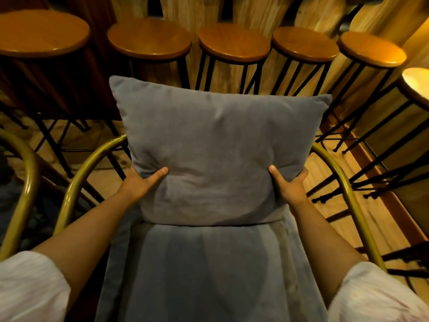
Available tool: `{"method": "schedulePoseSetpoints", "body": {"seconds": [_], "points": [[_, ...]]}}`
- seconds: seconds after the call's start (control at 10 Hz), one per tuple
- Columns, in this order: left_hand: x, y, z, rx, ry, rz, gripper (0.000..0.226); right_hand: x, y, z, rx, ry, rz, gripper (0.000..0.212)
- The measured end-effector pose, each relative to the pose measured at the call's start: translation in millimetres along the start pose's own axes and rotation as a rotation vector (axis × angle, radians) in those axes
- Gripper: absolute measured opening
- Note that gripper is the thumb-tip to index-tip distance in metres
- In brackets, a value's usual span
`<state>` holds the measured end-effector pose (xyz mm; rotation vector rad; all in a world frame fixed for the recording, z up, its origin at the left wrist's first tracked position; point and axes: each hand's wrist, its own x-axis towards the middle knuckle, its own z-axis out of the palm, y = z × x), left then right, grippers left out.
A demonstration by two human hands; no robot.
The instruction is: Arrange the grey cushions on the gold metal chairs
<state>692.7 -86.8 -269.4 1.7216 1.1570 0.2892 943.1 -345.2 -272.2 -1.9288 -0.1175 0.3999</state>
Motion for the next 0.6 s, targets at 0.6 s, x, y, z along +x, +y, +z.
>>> {"method": "schedulePoseSetpoints", "body": {"seconds": [0.6], "points": [[-180.6,67.2,-30.5,0.126,-0.119,0.078,0.062,-172.3,-58.6,-40.4,-0.505,-0.248,-0.241,0.072]]}}
